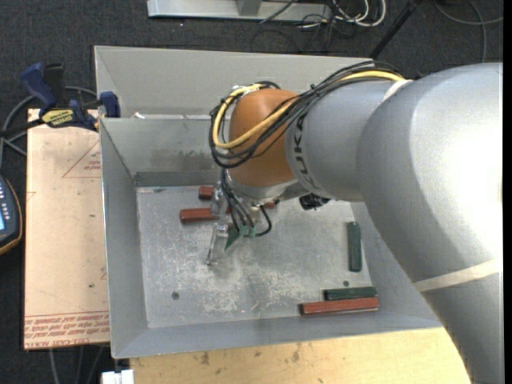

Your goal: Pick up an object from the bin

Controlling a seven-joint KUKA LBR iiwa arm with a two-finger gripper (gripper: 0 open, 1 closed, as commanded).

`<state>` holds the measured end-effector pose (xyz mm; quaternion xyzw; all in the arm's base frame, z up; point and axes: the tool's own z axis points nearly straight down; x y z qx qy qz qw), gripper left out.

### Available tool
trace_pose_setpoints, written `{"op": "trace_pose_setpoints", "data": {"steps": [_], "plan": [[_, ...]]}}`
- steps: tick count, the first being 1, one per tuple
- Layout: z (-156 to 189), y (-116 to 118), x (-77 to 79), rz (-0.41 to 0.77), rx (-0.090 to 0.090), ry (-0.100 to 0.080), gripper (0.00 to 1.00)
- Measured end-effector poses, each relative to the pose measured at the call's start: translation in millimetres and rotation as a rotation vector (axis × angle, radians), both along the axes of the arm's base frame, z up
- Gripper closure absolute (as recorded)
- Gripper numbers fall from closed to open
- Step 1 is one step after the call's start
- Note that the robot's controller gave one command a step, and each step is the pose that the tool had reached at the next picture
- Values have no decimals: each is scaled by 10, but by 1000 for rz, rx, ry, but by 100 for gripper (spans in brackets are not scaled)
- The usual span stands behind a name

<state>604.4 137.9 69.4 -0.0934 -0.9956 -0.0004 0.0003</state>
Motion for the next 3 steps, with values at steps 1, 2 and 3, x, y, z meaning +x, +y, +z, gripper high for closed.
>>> {"op": "trace_pose_setpoints", "data": {"steps": [1, 2, 3], "plan": [[35, 11, 23, -1, 2, -7, 100], [1064, 88, -62, 28, 3, -11, 100], [1014, 79, -78, 27, 1, -3, 0]]}}
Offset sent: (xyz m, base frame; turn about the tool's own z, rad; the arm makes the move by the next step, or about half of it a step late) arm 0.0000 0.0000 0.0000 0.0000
